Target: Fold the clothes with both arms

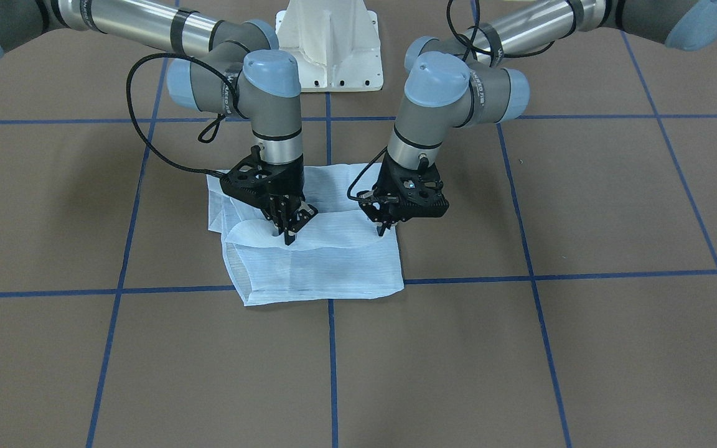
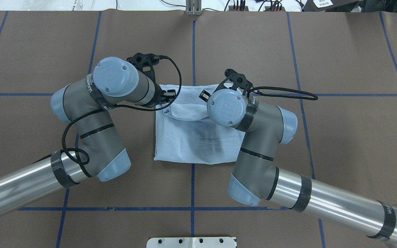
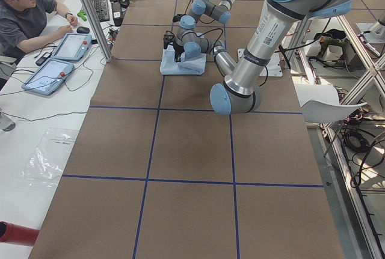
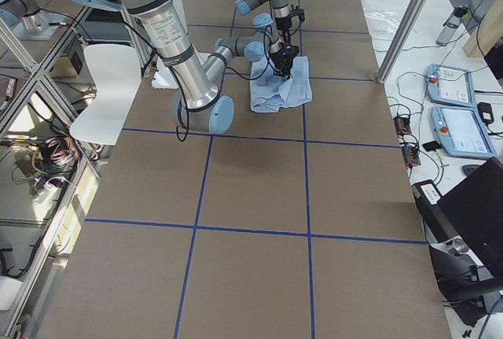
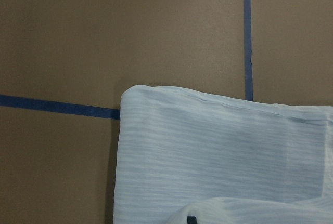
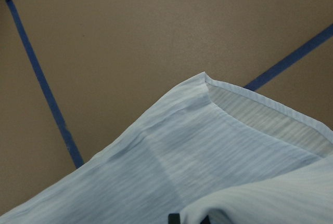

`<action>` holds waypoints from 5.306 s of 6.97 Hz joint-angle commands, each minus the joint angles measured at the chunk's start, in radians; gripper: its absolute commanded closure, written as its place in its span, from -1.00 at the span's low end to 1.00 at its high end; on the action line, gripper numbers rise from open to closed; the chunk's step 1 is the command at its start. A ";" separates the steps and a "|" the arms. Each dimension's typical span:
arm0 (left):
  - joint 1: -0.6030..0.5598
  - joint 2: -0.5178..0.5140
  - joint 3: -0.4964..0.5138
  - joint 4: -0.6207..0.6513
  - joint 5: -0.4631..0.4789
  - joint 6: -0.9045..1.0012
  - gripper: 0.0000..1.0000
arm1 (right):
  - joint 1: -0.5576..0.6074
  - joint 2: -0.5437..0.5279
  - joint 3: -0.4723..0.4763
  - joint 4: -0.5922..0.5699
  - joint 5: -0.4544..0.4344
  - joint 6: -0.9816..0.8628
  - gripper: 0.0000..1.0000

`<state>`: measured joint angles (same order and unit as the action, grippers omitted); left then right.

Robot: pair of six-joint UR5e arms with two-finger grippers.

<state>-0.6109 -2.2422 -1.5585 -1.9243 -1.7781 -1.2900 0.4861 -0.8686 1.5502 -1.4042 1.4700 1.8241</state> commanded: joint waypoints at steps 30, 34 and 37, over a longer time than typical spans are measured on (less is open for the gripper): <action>-0.119 0.095 -0.037 -0.028 -0.168 0.411 -1.00 | 0.080 0.157 -0.274 0.088 0.130 -0.161 1.00; -0.119 0.095 -0.037 -0.028 -0.168 0.409 -1.00 | 0.081 0.198 -0.305 0.093 0.107 -0.242 -1.00; -0.078 0.090 -0.031 -0.021 -0.167 0.284 -1.00 | 0.218 0.207 -0.283 0.019 0.372 -0.415 -1.00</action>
<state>-0.7126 -2.1501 -1.5887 -1.9511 -1.9456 -0.9465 0.6467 -0.6617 1.2548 -1.3486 1.7468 1.4928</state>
